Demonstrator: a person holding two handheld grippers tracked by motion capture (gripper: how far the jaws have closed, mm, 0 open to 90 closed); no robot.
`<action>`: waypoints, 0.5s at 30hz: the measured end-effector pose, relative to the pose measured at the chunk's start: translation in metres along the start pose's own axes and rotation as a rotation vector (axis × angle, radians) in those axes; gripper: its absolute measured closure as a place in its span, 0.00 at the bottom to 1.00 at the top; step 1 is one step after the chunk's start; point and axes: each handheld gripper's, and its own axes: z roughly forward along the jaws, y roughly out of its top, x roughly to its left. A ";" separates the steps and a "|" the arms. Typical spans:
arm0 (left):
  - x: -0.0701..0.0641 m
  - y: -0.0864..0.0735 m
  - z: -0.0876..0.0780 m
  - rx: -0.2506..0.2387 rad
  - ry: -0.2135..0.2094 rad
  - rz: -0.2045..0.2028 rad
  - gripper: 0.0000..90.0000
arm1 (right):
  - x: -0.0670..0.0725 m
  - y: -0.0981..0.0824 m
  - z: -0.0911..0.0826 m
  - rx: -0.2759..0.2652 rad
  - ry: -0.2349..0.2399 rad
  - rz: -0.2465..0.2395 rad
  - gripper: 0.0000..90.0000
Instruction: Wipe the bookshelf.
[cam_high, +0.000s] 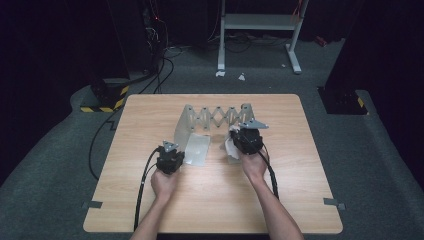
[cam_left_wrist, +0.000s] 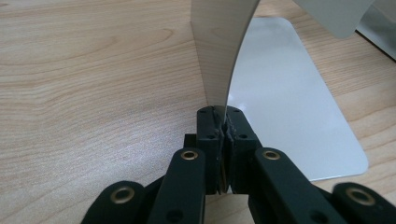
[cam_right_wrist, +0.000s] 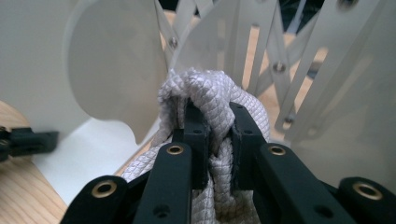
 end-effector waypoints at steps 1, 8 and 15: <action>0.000 0.000 0.000 0.000 0.000 0.000 0.95 | 0.000 -0.002 0.003 0.011 -0.004 0.001 0.89; 0.000 0.000 0.000 0.000 0.000 0.000 0.95 | -0.001 -0.013 0.026 0.072 -0.021 0.008 0.89; 0.000 0.000 0.000 0.000 0.000 0.001 0.95 | -0.007 0.000 0.012 0.014 0.047 0.049 0.89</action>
